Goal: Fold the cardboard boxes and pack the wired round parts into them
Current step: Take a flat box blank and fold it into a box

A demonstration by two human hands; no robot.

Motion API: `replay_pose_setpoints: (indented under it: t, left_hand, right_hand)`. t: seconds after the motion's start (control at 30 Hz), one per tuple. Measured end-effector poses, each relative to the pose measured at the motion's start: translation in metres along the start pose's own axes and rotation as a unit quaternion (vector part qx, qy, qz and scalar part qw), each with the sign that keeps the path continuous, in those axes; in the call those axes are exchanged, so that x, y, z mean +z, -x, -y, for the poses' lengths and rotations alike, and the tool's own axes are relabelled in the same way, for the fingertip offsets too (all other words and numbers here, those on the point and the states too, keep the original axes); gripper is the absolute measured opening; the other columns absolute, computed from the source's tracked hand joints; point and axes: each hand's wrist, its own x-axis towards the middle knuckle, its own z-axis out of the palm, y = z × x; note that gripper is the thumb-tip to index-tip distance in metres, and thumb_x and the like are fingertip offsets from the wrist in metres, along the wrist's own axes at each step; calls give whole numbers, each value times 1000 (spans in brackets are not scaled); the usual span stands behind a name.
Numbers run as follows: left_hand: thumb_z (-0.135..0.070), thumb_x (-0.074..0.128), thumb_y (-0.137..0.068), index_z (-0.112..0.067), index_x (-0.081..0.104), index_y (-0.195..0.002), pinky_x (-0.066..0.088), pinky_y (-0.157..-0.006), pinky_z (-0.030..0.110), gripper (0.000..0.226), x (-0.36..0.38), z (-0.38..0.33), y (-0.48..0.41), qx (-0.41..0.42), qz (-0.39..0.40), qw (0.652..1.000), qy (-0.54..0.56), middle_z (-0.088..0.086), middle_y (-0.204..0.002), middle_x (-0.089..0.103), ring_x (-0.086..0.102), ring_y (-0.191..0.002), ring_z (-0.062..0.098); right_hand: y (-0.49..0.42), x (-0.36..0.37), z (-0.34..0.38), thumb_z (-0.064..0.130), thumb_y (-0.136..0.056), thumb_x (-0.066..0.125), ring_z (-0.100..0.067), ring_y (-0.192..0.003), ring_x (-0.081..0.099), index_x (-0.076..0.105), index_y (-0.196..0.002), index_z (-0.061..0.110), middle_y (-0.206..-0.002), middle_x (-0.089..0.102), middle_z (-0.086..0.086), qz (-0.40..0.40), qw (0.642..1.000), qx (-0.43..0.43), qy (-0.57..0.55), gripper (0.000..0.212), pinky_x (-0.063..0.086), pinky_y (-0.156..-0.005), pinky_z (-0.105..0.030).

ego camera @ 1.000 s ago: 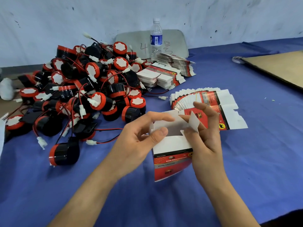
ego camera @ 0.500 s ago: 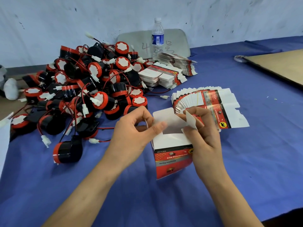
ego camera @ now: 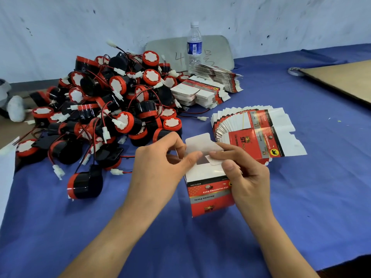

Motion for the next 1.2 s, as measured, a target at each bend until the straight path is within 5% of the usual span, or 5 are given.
replay_pose_setpoints:
  t: [0.43,0.67,0.83,0.93,1.2]
  left_hand:
    - [-19,59,-93,-37,35,-101,38,-58,17,31,5,-24,5,-57,74,990,-109,-8,-107,58,48,-74,8]
    - [-47,44,-94,-30,53,-120,38,-99,19,32,19,-32,35,11,42,999,-19,-19,-150,36,41,-131,2]
    - [-53,49,-86,-35,60,-117,30,-113,26,38,29,-21,49,39,-46,998,35,-17,-160,7,15,-146,3]
    - [-42,52,-89,-46,50,-125,25,-103,6,36,30,-20,45,74,-72,990,95,-4,-157,21,22,-142,-3]
    - [-53,49,-92,-9,38,-136,35,-108,26,63,38,16,12,189,-8,976,104,8,-144,36,34,-138,14]
  right_hand:
    - [8,20,4,50,-86,54,6,-95,59,72,-84,14,-95,65,2,-98,990,-59,77,40,41,-77,-8]
    - [16,37,9,61,-96,31,4,-100,56,68,-96,11,-102,62,-10,-200,972,-99,77,63,41,-81,-9]
    - [20,48,10,54,-100,23,0,-108,53,66,-98,12,-106,59,-6,-236,961,-115,88,60,42,-86,-17]
    - [19,55,10,49,-102,21,-4,-109,53,64,-99,15,-111,56,-3,-251,957,-122,84,55,42,-87,-17]
    - [9,49,15,45,-101,34,1,-97,57,45,-105,25,-107,58,26,-209,971,-120,0,23,42,-79,-10]
